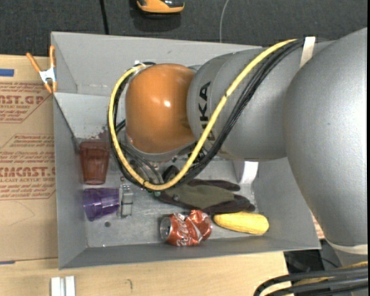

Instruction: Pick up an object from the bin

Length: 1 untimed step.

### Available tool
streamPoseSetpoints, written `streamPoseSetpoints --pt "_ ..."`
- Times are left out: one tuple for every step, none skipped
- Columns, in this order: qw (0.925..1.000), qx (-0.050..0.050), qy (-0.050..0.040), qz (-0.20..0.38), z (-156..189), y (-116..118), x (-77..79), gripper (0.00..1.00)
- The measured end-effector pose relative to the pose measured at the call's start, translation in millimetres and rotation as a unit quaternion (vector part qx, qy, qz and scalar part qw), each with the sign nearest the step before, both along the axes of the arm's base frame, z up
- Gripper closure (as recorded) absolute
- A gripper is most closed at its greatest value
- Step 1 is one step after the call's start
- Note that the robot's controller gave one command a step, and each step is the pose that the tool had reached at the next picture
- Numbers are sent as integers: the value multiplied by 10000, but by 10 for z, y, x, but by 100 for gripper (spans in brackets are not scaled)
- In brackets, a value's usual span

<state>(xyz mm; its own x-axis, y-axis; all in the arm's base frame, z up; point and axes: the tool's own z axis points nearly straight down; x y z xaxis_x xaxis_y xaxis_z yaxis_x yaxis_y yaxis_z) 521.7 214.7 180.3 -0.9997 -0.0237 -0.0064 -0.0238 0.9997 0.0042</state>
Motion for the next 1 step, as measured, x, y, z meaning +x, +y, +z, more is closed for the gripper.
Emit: streamPoseSetpoints --pt "9994 -18 30 346 -555 45 -412 0"
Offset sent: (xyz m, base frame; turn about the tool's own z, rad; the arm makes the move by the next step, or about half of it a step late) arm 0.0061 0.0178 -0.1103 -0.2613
